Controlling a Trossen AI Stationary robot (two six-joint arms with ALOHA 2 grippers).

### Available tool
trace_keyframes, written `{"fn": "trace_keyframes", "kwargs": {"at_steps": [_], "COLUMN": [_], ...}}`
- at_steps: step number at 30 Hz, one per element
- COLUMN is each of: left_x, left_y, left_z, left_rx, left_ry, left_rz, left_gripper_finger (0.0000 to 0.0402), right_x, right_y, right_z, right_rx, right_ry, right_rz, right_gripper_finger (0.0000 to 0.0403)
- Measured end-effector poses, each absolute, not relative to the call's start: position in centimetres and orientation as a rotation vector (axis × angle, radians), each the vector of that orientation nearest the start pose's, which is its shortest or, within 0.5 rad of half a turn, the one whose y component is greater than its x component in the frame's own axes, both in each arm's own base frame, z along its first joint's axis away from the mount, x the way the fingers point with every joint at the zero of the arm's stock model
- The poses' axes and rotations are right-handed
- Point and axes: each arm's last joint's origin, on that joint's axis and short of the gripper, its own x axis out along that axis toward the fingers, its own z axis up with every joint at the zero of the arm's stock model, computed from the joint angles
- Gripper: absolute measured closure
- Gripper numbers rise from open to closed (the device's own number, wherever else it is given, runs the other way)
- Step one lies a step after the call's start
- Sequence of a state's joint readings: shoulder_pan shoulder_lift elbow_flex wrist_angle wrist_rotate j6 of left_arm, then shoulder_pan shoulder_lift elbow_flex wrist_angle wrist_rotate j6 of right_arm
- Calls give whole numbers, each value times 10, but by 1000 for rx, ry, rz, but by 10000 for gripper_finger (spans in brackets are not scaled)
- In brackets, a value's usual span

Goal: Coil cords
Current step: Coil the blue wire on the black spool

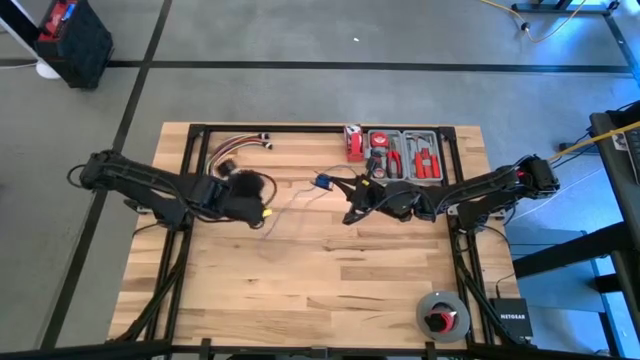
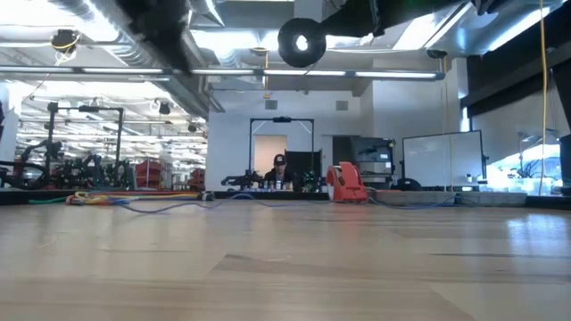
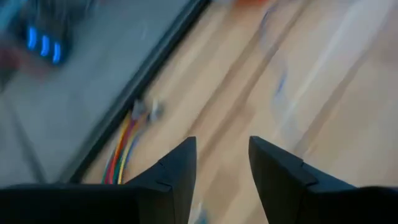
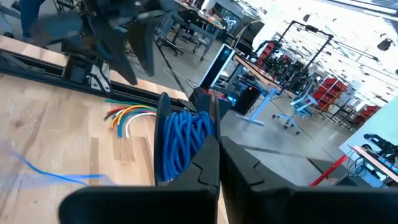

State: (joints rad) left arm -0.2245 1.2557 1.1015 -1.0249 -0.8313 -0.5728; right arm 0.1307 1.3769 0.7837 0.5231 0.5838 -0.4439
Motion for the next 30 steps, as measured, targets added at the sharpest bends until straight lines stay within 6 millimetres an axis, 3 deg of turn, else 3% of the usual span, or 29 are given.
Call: {"fn": "trace_keyframes", "kwargs": {"at_steps": [5, 7, 13, 24, 30], "left_x": [254, 261, 273, 297, 297], "left_y": [-41, -44, -47, -52, -50], "left_z": [315, 322, 323, 311, 311], "left_rx": [222, 242, 301, 380, 371], "left_ry": [653, 575, 522, 496, 495], "left_rz": [418, 351, 314, 236, 259], "left_gripper_finger": [268, 274, 290, 314, 389], "right_x": [298, 298, 299, 299, 299], "right_y": [24, 26, 29, 30, 29], "right_z": [268, 268, 269, 269, 268], "right_rx": [-468, -468, -438, -407, -353], "right_ry": [165, 151, 118, 106, 116], "right_rz": [-373, -322, -220, -194, -195], "right_gripper_finger": [398, 398, 398, 397, 397]}}
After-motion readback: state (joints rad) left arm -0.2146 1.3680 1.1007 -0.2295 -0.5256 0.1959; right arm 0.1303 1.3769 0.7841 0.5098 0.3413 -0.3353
